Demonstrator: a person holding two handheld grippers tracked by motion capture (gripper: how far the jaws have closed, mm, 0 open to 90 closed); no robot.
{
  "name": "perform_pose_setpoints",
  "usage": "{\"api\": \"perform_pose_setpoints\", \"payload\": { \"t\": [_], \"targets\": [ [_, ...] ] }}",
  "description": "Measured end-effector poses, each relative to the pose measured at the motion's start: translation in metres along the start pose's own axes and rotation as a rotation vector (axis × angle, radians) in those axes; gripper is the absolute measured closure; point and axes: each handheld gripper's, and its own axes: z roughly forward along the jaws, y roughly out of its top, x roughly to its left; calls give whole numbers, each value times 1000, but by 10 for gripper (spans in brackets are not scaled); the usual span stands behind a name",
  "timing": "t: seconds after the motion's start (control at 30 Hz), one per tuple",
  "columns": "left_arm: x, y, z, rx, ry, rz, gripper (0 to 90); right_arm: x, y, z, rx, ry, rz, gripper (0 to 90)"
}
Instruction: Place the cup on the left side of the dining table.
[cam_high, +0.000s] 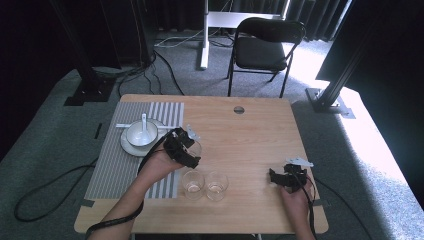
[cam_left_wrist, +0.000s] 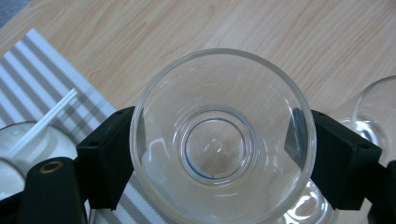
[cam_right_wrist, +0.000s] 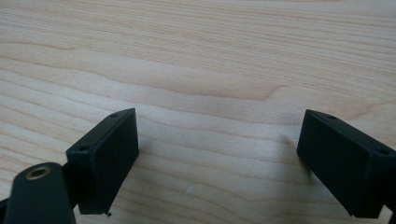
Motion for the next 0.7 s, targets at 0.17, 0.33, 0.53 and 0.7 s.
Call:
{"api": "perform_pose_setpoints", "payload": {
  "t": [0.17,0.33,0.53,0.7],
  "targets": [
    [7,-9,-4,8,7,-12,186,0,0,0,0,0,1,121],
    [13,-18,-8,10,20,-24,186,0,0,0,-1,0,-1,121],
    [20,-28,-12,11,22,-46,186,0,0,0,0,0,1,121],
    [23,-36,-12,22,29,-54,186,0,0,0,0,0,4,121]
  ]
}}
